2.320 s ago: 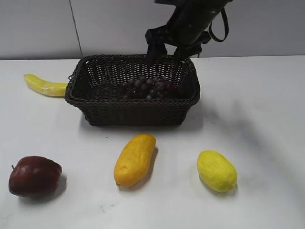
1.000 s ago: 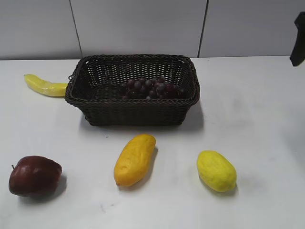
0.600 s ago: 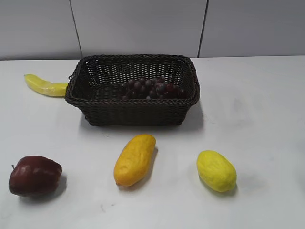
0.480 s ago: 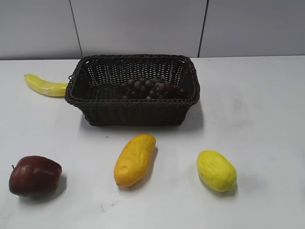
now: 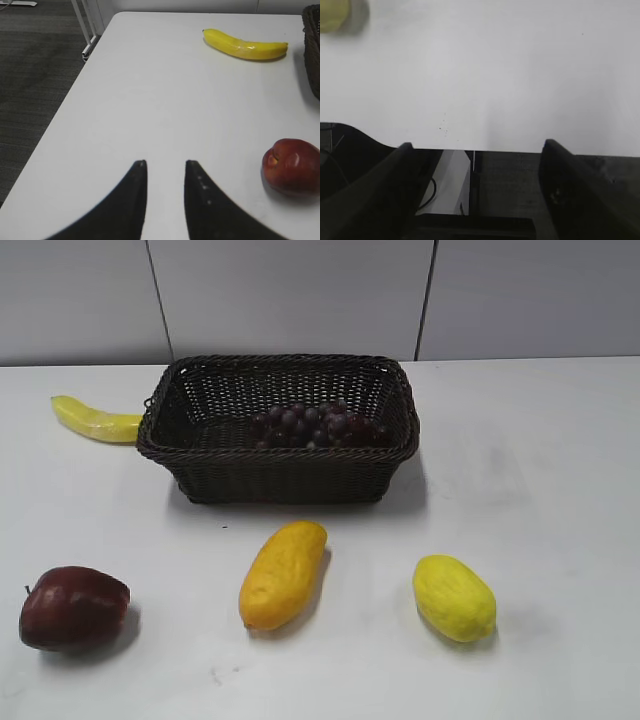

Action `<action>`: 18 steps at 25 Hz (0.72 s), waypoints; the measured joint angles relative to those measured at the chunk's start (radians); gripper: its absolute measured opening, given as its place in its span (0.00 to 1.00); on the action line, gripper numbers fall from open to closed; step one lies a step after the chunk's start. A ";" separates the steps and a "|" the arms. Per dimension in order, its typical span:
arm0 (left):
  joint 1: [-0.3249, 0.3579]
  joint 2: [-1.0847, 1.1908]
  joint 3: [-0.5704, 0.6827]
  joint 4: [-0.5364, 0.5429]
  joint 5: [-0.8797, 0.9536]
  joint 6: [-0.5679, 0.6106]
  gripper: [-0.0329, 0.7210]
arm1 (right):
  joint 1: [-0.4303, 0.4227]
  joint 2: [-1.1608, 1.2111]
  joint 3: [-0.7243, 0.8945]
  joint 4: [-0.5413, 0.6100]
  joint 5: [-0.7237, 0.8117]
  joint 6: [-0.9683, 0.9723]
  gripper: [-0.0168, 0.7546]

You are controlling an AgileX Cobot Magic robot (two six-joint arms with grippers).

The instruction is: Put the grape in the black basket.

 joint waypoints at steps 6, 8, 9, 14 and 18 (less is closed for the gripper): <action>0.000 0.000 0.000 0.000 0.000 0.000 0.35 | 0.000 -0.263 0.021 0.001 0.030 0.001 0.77; 0.000 0.000 0.000 0.000 0.000 0.000 0.35 | 0.000 -0.350 0.025 0.001 0.038 0.001 0.77; 0.000 0.000 0.000 0.000 0.000 0.000 0.35 | 0.000 -0.386 0.025 0.002 0.038 0.001 0.77; 0.000 0.000 0.000 0.000 0.000 0.000 0.35 | 0.000 -0.572 0.031 0.002 0.041 0.001 0.77; 0.000 0.000 0.000 0.000 0.000 0.000 0.35 | 0.000 -0.694 0.031 0.002 0.046 0.001 0.77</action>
